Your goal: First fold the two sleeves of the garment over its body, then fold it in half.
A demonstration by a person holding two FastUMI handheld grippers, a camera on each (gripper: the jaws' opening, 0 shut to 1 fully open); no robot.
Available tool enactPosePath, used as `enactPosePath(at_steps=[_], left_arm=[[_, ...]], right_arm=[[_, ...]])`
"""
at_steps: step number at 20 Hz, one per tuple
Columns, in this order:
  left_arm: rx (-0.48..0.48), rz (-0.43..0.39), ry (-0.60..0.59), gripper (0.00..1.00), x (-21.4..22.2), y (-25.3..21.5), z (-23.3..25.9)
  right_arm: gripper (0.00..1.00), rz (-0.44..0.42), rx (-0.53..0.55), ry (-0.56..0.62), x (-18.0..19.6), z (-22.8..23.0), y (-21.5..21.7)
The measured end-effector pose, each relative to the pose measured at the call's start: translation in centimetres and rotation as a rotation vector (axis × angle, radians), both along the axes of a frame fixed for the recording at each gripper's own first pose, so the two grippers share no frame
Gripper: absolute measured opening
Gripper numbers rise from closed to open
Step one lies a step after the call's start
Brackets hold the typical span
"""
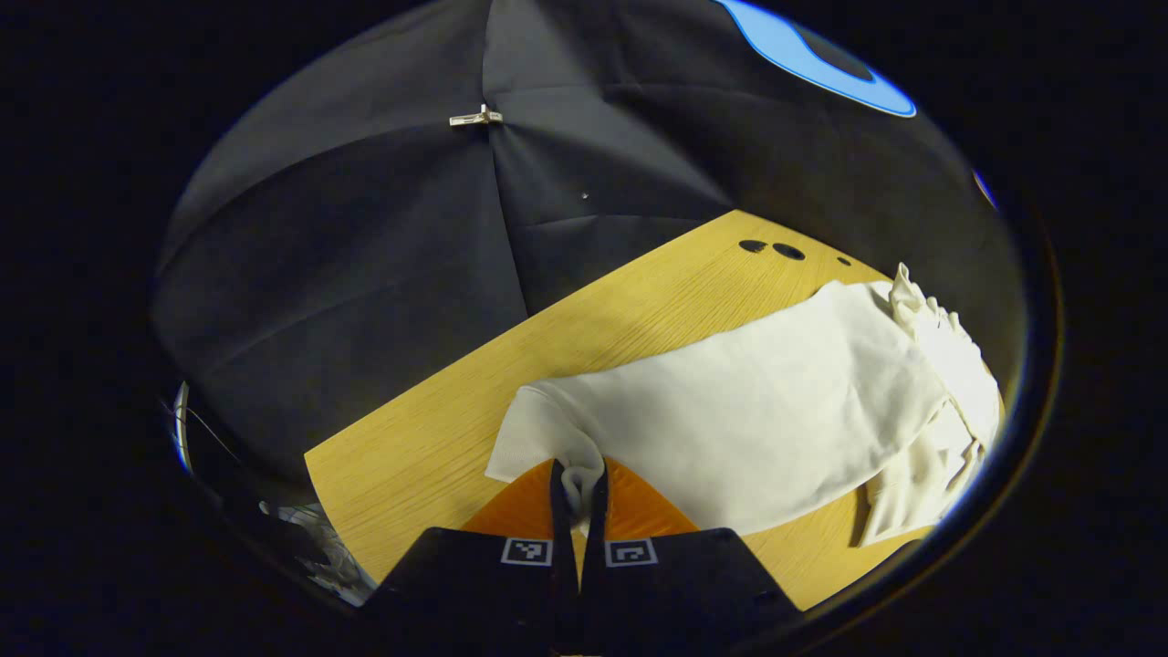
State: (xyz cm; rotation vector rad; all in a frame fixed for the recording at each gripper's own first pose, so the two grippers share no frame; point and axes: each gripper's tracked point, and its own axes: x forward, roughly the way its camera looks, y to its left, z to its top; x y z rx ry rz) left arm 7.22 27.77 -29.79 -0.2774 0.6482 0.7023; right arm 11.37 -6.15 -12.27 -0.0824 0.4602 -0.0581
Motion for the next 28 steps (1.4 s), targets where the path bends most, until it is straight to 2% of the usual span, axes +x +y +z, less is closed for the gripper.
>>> enactPosePath(at_steps=[1,2,3,7,15,19,22,28], left_arm=[[-0.004,-0.007,-0.015,0.06,0.7,-0.2,0.7],[-0.008,-0.014,-0.039,0.02,1.6,-0.2,1.7],[-0.025,-0.013,-0.069,0.07,2.5,-0.4,2.8],[-0.057,-0.035,-0.148,0.06,7.5,-1.7,6.7],[0.009,-0.223,-0.231,0.06,19.5,-7.6,13.9],[0.026,-0.327,-0.315,0.06,24.7,-12.8,17.4],[-0.003,-0.408,-0.35,0.06,28.6,-18.1,19.3],[-0.023,-0.643,-0.42,0.06,34.5,-32.4,22.4]], right_arm=[[0.98,-0.016,0.003,0.0,-0.2,-0.1,-0.6],[0.98,-0.03,0.009,0.006,-0.3,-0.5,-0.9],[0.98,-0.043,0.017,0.011,-0.5,-0.9,-1.3],[1.0,-0.089,0.038,-0.02,-0.5,-1.3,-2.6],[0.98,-0.089,0.052,-0.05,-0.3,-2.1,-3.9],[0.98,-0.082,0.06,-0.053,0.3,-3.0,-4.6],[0.98,-0.085,0.071,-0.034,1.1,-4.2,-5.4],[0.97,-0.097,0.082,-0.045,2.1,-4.1,-6.9]])
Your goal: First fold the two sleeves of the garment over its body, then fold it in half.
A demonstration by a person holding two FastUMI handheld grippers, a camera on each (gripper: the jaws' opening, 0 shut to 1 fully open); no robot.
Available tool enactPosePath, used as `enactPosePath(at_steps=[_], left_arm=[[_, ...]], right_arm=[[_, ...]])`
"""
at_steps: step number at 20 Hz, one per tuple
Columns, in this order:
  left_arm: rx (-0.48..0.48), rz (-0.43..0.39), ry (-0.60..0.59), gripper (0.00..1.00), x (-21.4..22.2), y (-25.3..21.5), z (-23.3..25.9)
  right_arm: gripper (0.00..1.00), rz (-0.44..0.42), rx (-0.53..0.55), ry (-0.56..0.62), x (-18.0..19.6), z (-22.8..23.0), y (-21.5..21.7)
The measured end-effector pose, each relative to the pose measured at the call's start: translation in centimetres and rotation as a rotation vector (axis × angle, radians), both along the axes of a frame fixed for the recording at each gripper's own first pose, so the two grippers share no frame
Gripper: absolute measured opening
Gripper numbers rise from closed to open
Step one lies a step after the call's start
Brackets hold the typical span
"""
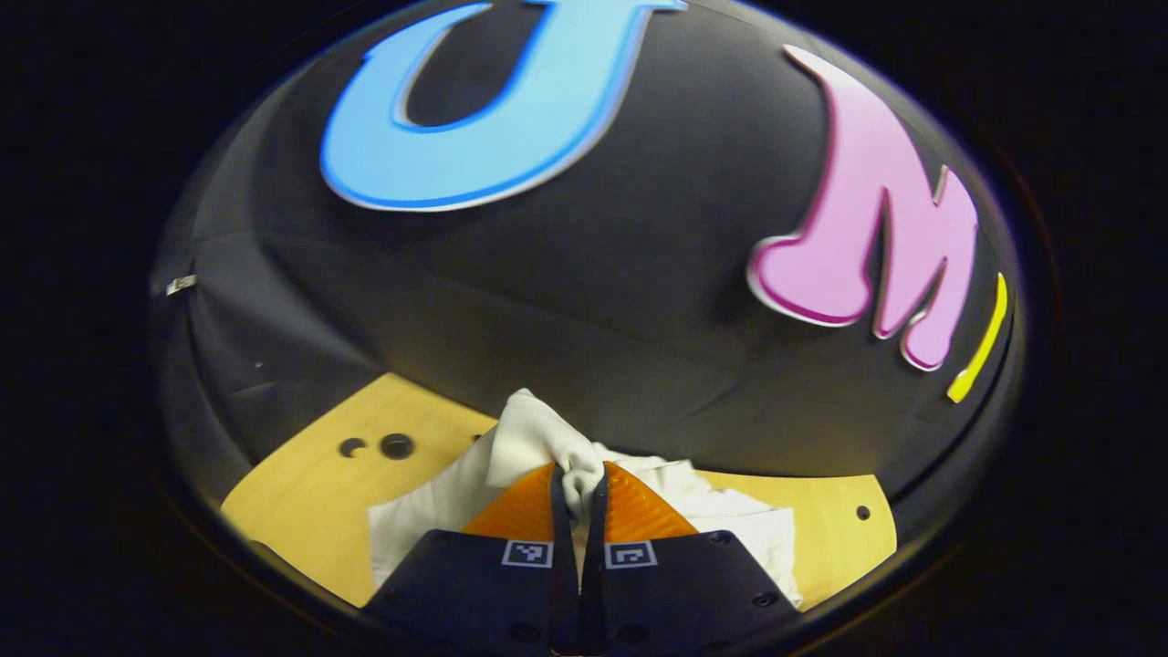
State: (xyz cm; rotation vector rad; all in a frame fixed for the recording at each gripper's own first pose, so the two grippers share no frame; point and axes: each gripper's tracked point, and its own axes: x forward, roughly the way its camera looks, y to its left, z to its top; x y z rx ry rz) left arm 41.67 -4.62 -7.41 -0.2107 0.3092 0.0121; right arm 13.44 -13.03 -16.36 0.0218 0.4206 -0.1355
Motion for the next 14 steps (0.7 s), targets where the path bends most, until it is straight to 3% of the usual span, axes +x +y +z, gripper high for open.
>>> enactPosePath(at_steps=[4,8,11,14], left_arm=[[0.009,-0.171,0.004,0.06,1.5,-9.9,-0.4],[0.023,-0.288,0.03,0.06,1.7,-18.0,-2.2],[0.014,-0.3,0.07,0.07,1.7,-21.6,-4.9],[-0.033,-0.331,0.158,0.16,0.9,-24.6,-8.0]], right_arm=[[0.99,0.018,0.047,0.004,0.0,-0.3,-0.3],[0.99,-0.006,0.068,0.012,0.3,-0.6,-2.0],[0.99,-0.01,0.079,0.017,0.3,-0.6,-3.0],[0.99,-0.006,0.076,0.004,0.0,-0.1,-3.4]])
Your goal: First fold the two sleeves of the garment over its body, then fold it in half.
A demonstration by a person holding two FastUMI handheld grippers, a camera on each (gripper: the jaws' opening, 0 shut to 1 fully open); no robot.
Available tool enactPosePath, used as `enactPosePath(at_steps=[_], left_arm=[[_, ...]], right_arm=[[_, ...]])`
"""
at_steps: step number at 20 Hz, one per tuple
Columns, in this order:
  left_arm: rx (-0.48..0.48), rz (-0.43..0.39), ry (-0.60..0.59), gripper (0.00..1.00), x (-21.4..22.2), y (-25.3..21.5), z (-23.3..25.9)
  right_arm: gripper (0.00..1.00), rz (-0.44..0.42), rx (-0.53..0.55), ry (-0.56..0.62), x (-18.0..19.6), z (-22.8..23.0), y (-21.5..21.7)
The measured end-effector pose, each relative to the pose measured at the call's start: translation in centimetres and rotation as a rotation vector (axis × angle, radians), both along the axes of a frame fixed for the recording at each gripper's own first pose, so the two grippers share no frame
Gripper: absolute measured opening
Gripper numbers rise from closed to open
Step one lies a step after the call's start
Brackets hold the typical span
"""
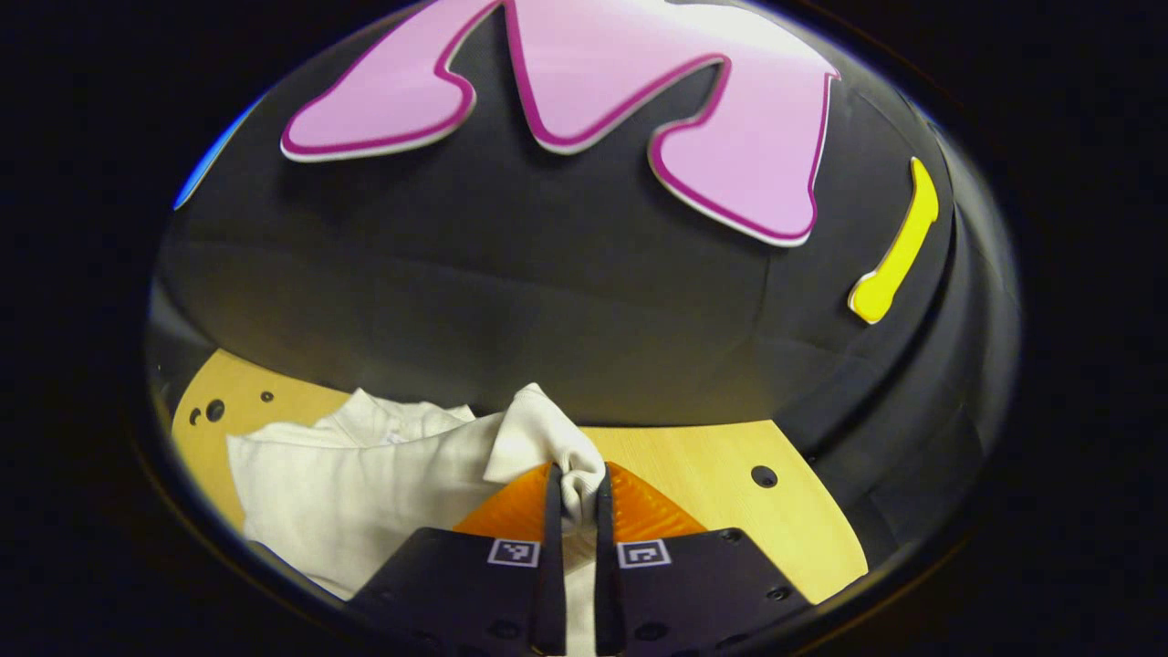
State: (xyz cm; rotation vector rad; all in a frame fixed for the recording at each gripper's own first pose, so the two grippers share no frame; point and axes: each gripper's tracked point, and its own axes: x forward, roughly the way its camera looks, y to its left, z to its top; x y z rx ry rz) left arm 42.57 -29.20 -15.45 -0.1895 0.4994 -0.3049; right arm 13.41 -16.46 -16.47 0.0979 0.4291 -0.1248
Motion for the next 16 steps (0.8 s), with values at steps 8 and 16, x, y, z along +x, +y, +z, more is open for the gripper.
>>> enactPosePath(at_steps=[8,16], left_arm=[[-0.09,-0.157,0.031,0.93,-4.1,-3.7,0.9],[0.12,-0.022,-0.041,0.98,-9.7,12.0,2.0]], right_arm=[[0.99,0.089,0.008,0.032,-1.3,-1.1,3.8],[0.99,0.139,0.04,0.057,-0.6,-1.1,9.0]])
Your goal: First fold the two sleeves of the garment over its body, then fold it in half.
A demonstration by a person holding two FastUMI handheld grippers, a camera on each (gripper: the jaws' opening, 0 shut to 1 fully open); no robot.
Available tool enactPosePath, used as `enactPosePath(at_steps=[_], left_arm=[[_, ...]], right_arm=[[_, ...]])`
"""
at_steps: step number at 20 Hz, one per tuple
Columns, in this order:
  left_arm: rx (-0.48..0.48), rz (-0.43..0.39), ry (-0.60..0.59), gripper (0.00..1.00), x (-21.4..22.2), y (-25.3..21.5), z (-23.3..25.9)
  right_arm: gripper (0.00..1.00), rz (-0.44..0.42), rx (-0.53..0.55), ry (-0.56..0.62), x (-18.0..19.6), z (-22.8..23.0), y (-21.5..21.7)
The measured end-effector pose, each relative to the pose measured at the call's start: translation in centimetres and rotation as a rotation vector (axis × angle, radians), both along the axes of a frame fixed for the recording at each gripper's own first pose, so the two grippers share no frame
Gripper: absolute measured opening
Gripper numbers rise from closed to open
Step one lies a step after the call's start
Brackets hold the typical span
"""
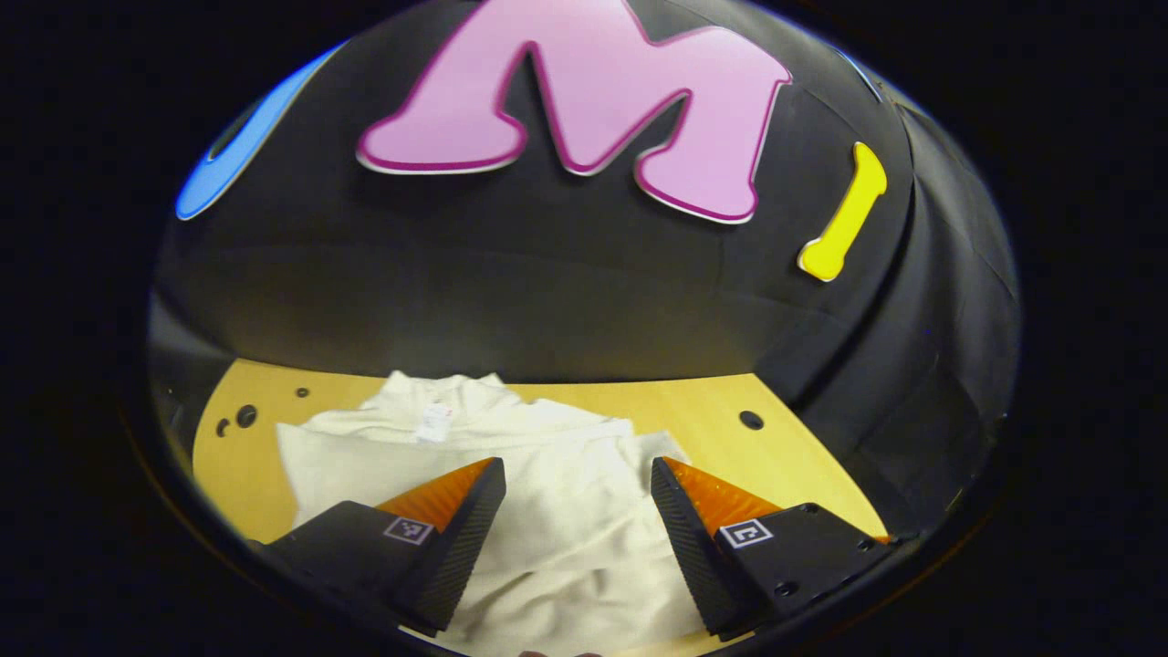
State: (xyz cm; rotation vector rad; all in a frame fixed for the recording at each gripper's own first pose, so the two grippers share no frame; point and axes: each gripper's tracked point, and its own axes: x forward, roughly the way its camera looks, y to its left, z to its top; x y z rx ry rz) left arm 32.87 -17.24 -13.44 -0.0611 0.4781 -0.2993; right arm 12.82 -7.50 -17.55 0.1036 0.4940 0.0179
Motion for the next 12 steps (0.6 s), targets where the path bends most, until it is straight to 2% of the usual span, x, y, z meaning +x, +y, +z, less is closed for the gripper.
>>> enactPosePath(at_steps=[4,8,12], left_arm=[[0.086,0.117,0.025,0.98,-3.3,10.1,-2.5],[0.066,0.249,0.115,0.98,-7.0,17.9,-6.3],[0.025,0.339,0.199,0.98,-10.3,22.7,-10.2]], right_arm=[[0.99,0.054,-0.03,0.018,1.0,-0.5,3.5],[0.99,0.077,-0.031,0.081,2.0,-2.6,6.5],[0.99,0.071,-0.05,0.142,2.8,-5.1,7.7]])
